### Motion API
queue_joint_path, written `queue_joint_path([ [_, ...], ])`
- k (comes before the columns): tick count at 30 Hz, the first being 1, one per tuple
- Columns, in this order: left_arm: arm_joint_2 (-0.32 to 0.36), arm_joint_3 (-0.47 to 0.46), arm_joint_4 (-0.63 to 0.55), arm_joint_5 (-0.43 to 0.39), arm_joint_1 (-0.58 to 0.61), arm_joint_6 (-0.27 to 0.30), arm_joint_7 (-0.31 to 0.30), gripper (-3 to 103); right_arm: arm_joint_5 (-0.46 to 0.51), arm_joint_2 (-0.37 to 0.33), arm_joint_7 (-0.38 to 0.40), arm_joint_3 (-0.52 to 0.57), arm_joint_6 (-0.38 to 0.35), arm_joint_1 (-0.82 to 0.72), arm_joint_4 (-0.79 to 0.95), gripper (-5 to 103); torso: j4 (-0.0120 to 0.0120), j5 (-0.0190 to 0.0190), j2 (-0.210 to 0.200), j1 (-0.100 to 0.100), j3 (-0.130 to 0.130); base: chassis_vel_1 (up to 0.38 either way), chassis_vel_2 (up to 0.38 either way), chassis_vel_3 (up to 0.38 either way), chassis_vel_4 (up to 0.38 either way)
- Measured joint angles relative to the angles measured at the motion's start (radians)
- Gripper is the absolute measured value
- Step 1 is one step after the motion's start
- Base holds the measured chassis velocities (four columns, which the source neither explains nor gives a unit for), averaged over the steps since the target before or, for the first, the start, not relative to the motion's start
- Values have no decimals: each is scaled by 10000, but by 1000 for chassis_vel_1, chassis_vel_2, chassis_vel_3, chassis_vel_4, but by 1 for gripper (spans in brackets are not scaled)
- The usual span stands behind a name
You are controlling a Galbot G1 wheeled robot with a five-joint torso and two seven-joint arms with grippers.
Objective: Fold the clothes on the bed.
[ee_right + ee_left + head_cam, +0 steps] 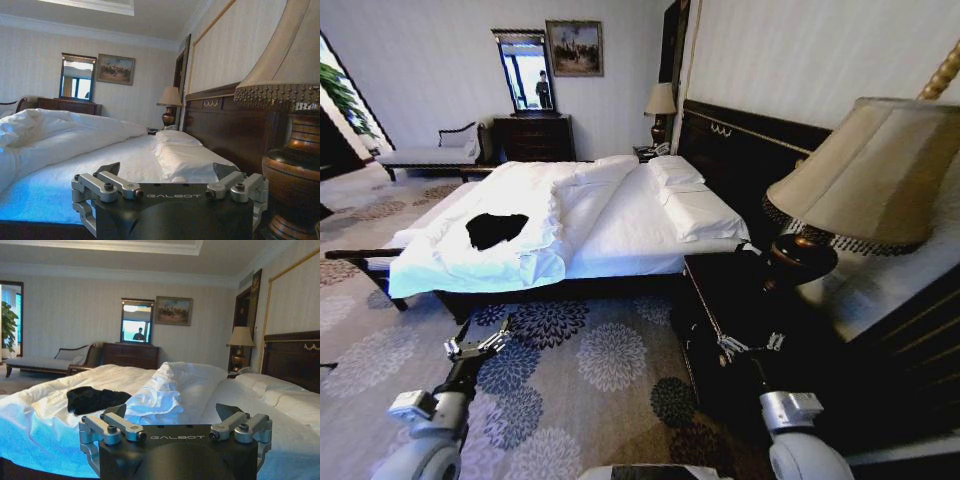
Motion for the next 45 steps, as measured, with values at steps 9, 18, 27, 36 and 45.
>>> queue_joint_path([
  [9, -9, 229, 99, -51, -112, -11, 4, 100, -5, -31, -26, -12, -2, 74, -146, 100, 1, 0, 0, 0, 0, -31, -4, -3, -33],
  [18, 100, 355, 175, -153, -300, -11, -10, 100, -17, -28, -67, -15, -19, 141, -197, 100, -1, 0, 0, 1, 0, -56, 7, -6, -47],
  [27, 15, 546, 161, -90, -302, -86, -12, 100, -27, -52, -122, 11, -20, 123, -186, 100, 0, 0, 0, 1, 0, 0, 0, 0, 0],
  [36, -125, 452, 133, -94, -79, -301, 16, 100, -61, -38, -167, -42, -21, 59, -146, 100, 0, 0, 0, 1, 0, 0, 0, 0, 0],
  [45, -212, 396, 119, -120, 45, -406, 45, 100, -77, -24, -251, -41, -1, 8, -97, 100, 0, 0, 0, 1, 0, -9, 10, 10, -19],
])
